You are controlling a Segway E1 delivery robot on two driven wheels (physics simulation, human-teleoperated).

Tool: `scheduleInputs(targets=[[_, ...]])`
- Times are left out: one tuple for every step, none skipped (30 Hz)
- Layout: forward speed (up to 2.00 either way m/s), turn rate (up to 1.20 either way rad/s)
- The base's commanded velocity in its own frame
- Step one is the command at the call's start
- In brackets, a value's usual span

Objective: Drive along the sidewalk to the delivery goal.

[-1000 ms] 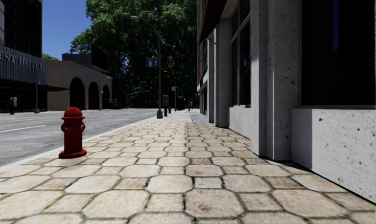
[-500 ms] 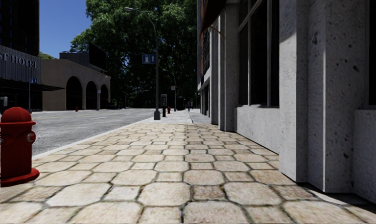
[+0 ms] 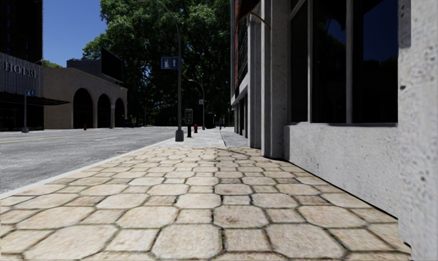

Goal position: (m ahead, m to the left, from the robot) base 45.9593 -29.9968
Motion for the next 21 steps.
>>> scheduleInputs(targets=[[2.0,0.0],[2.0,0.0],[2.0,0.0],[2.0,0.0],[2.0,0.0],[2.0,0.0],[2.0,0.0],[2.0,0.0],[2.0,0.0],[2.0,0.0],[2.0,0.0],[2.0,0.0],[2.0,0.0],[2.0,0.0],[2.0,0.0],[2.0,0.0],[2.0,0.0],[2.0,0.0],[2.0,0.0],[2.0,0.0],[2.0,0.0]])
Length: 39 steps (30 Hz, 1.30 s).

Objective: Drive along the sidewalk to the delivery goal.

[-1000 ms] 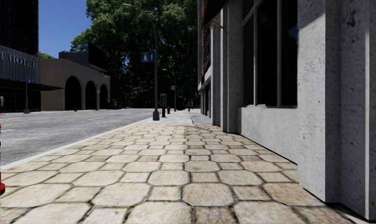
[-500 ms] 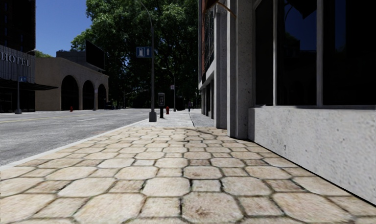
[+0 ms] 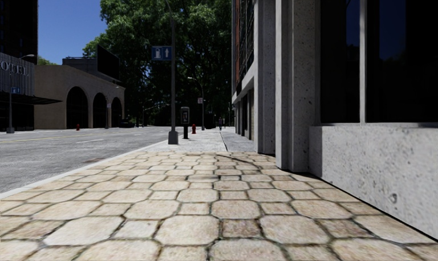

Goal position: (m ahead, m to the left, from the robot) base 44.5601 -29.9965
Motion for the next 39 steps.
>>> scheduleInputs(targets=[[2.0,0.0],[2.0,0.0],[2.0,0.0],[2.0,0.0],[2.0,0.0],[2.0,0.0],[2.0,0.0],[2.0,0.0],[2.0,0.0],[2.0,0.0],[2.0,0.0],[2.0,0.0],[2.0,0.0],[2.0,0.0],[2.0,0.0],[2.0,0.0],[2.0,0.0],[2.0,0.0],[2.0,0.0],[2.0,0.0],[2.0,0.0],[2.0,0.0],[2.0,0.0],[2.0,0.0],[2.0,0.0],[2.0,0.0],[2.0,0.0],[2.0,0.0],[2.0,0.0],[2.0,0.0],[2.0,0.0],[2.0,0.0],[2.0,0.0],[2.0,0.0],[2.0,0.0],[2.0,0.0],[2.0,0.0],[2.0,0.0],[2.0,0.0]])
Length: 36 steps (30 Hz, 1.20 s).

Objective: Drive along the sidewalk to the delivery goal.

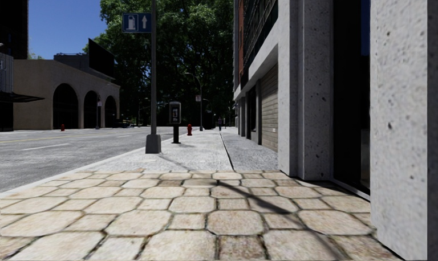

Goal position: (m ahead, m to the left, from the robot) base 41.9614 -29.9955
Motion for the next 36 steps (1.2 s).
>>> scheduleInputs(targets=[[2.0,0.0],[2.0,0.0],[2.0,0.0],[2.0,0.0],[2.0,0.0],[2.0,0.0],[2.0,0.0],[2.0,0.0],[2.0,0.0],[2.0,0.0],[2.0,0.0],[2.0,0.0],[2.0,0.0],[2.0,0.0],[2.0,0.0],[2.0,0.0],[2.0,0.0],[2.0,0.0],[2.0,0.0],[2.0,0.0],[2.0,0.0],[2.0,0.0],[2.0,0.0],[2.0,0.0],[2.0,0.0],[2.0,0.0],[2.0,0.0],[2.0,0.0],[2.0,0.0],[2.0,0.0],[2.0,0.0],[2.0,0.0],[2.0,0.0],[2.0,0.0],[2.0,0.0],[2.0,0.0]])
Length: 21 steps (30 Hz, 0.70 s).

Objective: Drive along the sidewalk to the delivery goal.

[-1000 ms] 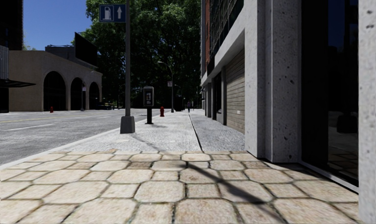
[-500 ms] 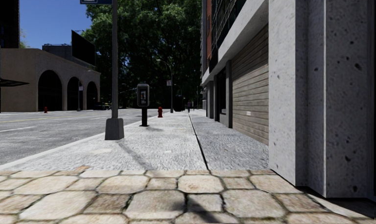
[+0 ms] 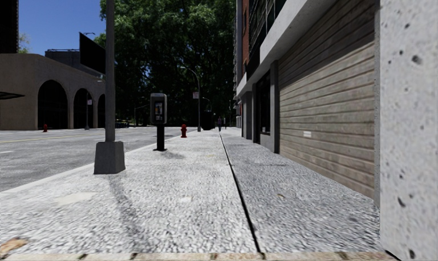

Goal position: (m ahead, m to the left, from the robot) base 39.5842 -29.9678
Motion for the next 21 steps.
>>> scheduleInputs(targets=[[2.0,0.0],[2.0,0.0],[2.0,0.0],[2.0,0.0],[2.0,0.0],[2.0,0.0],[2.0,0.0],[2.0,0.0],[2.0,0.0],[2.0,0.0],[2.0,0.0],[2.0,0.0],[2.0,0.0],[2.0,0.0],[2.0,0.0],[2.0,0.0],[2.0,0.0],[2.0,0.0],[2.0,0.0],[2.0,0.0],[2.0,0.0]])
